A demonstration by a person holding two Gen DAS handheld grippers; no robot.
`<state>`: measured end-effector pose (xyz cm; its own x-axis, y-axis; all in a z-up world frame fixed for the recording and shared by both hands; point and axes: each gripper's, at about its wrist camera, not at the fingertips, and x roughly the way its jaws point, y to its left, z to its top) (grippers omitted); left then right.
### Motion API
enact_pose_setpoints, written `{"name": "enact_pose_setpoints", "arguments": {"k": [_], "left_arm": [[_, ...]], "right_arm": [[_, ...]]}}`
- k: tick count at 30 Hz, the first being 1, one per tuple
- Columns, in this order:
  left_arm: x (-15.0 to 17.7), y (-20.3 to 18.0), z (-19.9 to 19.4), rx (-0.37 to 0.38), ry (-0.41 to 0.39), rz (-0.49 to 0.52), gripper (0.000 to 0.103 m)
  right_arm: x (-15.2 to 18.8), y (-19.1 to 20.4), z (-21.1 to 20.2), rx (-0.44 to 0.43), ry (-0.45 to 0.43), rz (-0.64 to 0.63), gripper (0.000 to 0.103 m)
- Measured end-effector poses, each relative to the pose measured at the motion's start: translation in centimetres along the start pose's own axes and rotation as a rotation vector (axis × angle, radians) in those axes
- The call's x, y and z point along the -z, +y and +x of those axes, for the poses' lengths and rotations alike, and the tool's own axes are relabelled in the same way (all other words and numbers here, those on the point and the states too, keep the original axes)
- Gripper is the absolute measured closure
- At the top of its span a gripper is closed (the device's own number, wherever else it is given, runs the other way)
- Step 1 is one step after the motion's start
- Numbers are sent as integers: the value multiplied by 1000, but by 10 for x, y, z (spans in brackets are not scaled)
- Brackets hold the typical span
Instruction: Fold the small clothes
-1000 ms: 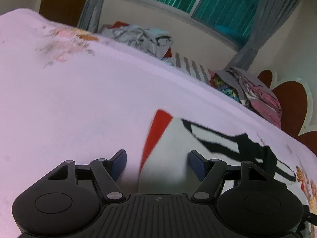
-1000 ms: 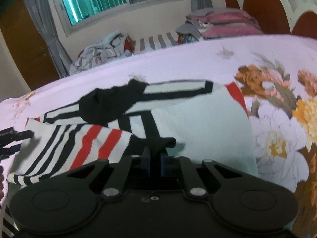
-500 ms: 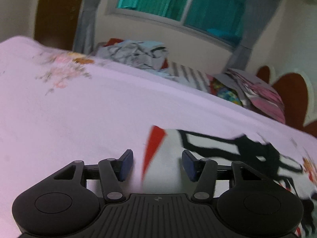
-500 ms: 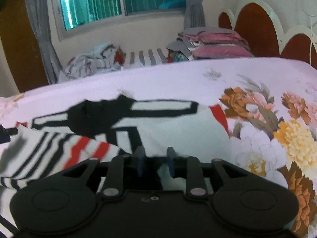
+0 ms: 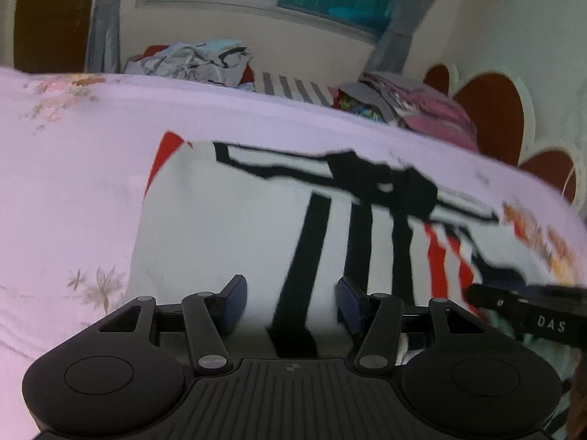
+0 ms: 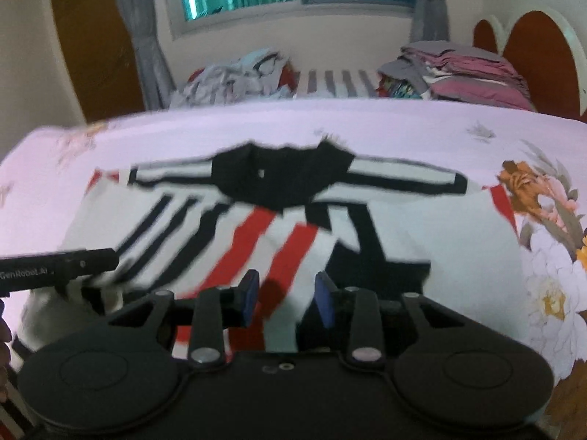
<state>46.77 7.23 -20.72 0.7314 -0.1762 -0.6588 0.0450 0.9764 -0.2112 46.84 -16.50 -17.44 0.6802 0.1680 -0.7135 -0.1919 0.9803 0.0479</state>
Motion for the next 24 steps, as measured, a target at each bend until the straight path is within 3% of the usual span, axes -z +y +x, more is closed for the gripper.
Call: {"name": "enact_pose_setpoints", "arguments": {"k": [3, 8, 15, 24], "left_arm": [[4, -1, -3, -8, -2, 46, 49], [-2, -4, -15, -31, 3, 39, 49], [9, -20, -26, -34, -6, 94, 49], [25, -17, -31, -68, -7, 168, 48]], "right_arm": [[7, -10, -2, 31, -9, -4, 69], [3, -20, -13, 31, -16, 54, 67], [7, 3, -10, 23, -5, -33, 61], [21, -24, -17, 70, 17, -35, 59]]}}
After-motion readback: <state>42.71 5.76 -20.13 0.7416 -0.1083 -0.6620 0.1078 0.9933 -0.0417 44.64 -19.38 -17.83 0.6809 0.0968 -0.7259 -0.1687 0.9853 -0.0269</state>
